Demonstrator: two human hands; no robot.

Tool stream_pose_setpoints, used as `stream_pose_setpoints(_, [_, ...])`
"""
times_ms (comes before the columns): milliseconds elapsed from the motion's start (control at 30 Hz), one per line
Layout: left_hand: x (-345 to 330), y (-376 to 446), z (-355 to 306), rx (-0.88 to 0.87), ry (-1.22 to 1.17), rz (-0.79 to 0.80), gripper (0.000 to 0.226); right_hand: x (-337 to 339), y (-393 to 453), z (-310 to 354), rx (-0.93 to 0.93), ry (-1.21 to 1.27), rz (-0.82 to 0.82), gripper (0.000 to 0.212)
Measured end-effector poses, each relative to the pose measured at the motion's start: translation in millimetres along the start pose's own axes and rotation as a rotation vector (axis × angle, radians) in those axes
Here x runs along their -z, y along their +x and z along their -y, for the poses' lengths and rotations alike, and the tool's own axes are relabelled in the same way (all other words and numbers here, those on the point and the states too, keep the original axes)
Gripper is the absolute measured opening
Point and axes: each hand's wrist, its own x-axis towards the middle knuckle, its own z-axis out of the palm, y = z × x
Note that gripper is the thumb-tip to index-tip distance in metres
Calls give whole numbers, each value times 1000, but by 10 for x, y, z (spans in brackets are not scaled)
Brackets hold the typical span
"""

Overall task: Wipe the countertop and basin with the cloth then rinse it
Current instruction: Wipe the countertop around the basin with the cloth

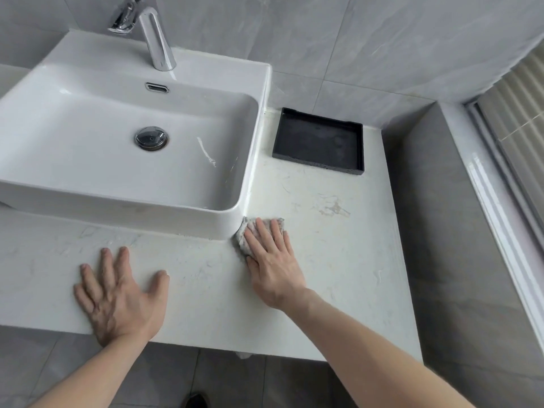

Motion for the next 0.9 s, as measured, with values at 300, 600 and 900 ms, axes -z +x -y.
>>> stream_pose_setpoints(300, [16, -5, -12, -2, -6, -17, 85, 604, -446, -1554, -436, 17, -191, 58])
stream_pose_setpoints(600, [10, -5, -7, -3, -6, -15, 86, 691, -227, -1023, -469, 236, -325, 49])
stream_pose_setpoints(900, [-29, 4, 17, 5, -8, -15, 85, -92, -375, 167, 32, 29, 30, 63])
